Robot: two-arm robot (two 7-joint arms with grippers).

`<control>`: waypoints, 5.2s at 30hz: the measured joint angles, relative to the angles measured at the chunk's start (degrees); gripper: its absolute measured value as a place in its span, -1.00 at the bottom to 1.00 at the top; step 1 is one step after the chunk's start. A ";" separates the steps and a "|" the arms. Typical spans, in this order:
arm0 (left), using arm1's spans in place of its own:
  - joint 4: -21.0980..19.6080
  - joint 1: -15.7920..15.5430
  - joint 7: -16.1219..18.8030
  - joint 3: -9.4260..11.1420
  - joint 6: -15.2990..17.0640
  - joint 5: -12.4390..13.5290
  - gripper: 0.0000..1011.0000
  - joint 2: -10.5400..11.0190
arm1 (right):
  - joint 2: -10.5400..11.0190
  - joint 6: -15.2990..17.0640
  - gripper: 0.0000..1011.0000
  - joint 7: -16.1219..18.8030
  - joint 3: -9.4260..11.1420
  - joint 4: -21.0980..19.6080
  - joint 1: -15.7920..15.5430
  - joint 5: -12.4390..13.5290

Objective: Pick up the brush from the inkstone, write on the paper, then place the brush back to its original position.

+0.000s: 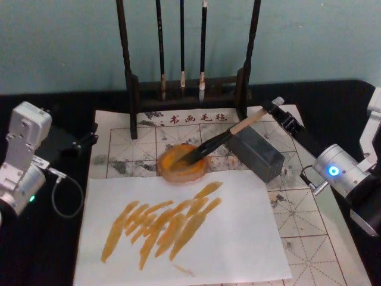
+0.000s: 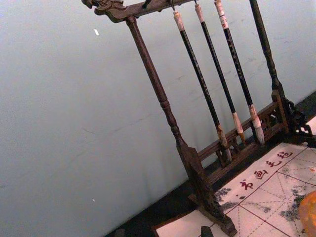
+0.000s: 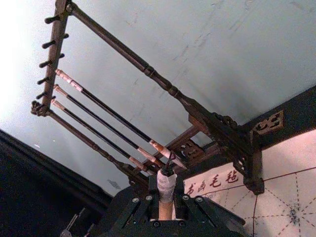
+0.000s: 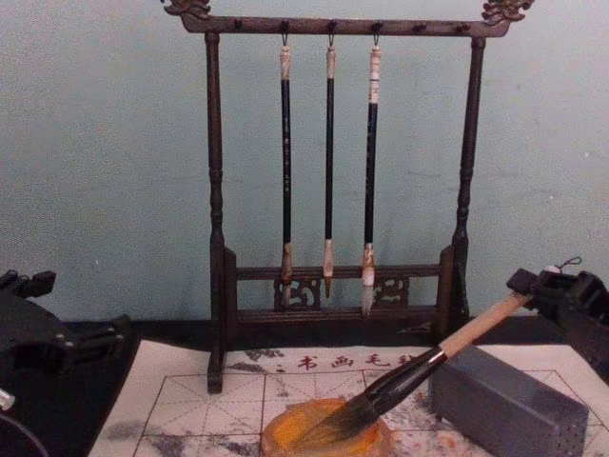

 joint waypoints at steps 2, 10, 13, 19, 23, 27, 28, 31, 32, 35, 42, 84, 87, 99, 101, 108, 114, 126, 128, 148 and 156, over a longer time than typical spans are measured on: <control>0.00 0.00 0.00 0.00 0.00 0.00 0.98 0.00 | -0.08 0.08 -0.63 -0.04 0.07 0.19 0.03 -0.02; 0.00 0.00 0.00 0.00 0.00 0.00 0.98 0.00 | -0.21 0.45 -0.63 -0.22 0.27 0.48 0.02 -0.03; 0.00 0.00 0.00 0.00 0.00 0.00 0.98 0.00 | -0.23 0.66 -0.63 -0.40 0.33 0.58 0.00 0.01; 0.00 0.00 0.00 0.00 0.00 0.00 0.98 0.00 | -0.25 1.10 -0.63 -0.74 0.38 0.83 -0.02 0.15; 0.00 0.00 0.00 0.00 0.00 0.00 0.98 0.00 | -0.27 1.37 -0.63 -0.90 0.34 1.01 0.00 0.20; 0.00 0.00 0.00 0.00 0.00 0.00 0.98 0.00 | -0.31 1.53 -0.63 -0.95 0.23 1.14 0.05 0.21; 0.00 0.00 0.00 0.00 0.00 0.00 0.98 0.00 | -0.31 1.59 -0.63 -0.96 0.21 1.16 0.08 0.20; 0.00 0.00 0.00 0.00 0.00 0.00 0.98 0.00 | -0.32 1.63 -0.63 -0.96 0.17 1.25 0.11 0.19; 0.00 0.00 0.00 0.00 0.00 0.00 0.98 0.00 | -0.34 1.63 -0.63 -0.96 0.15 1.32 0.12 0.18; 0.00 0.00 0.00 0.00 0.00 0.00 0.98 0.00 | -0.38 1.63 -0.63 -1.00 0.14 1.35 0.13 0.17; 0.00 0.00 0.00 0.00 0.00 0.00 0.98 0.00 | -0.31 1.81 -0.63 -1.24 0.12 1.35 0.02 0.17; 0.00 0.00 0.00 0.00 0.00 0.00 0.98 0.00 | -0.25 1.93 -0.06 -1.37 0.11 1.27 -0.07 0.15; 0.00 0.00 0.00 0.00 0.00 0.00 0.98 0.00 | -0.25 1.92 0.08 -1.36 0.12 1.27 -0.07 0.15; 0.00 0.00 0.00 0.00 0.00 0.00 0.98 0.00 | -0.25 1.90 0.81 -1.34 0.13 1.27 -0.06 0.18; 0.00 0.00 0.00 0.00 0.00 0.00 0.98 0.00 | -0.25 1.90 0.93 -1.33 0.13 1.27 -0.06 0.19; 0.00 0.00 0.00 0.00 0.00 0.00 0.98 0.00 | -0.25 1.90 0.98 -1.33 0.13 1.27 -0.07 0.22; 0.00 0.00 0.00 0.00 0.00 0.00 0.98 0.00 | -0.25 1.91 0.98 -1.33 0.14 1.27 -0.07 0.24; 0.00 0.00 0.00 0.00 0.00 0.00 0.98 0.00 | 2.20 0.64 0.98 -1.89 0.43 -2.55 -2.11 -0.86; 0.00 0.00 0.00 0.00 0.00 0.00 0.98 0.00 | 3.22 0.09 0.98 -2.05 0.40 -3.72 -2.84 -1.74; 0.00 0.00 0.00 0.00 0.00 0.00 0.98 0.00 | 10.69 -14.62 0.98 -3.51 0.14 -10.71 -10.22 -20.32; 0.00 0.00 0.00 0.00 0.00 0.00 0.98 0.00 | 10.58 -18.25 0.98 -6.01 -0.21 -10.01 -10.34 -26.94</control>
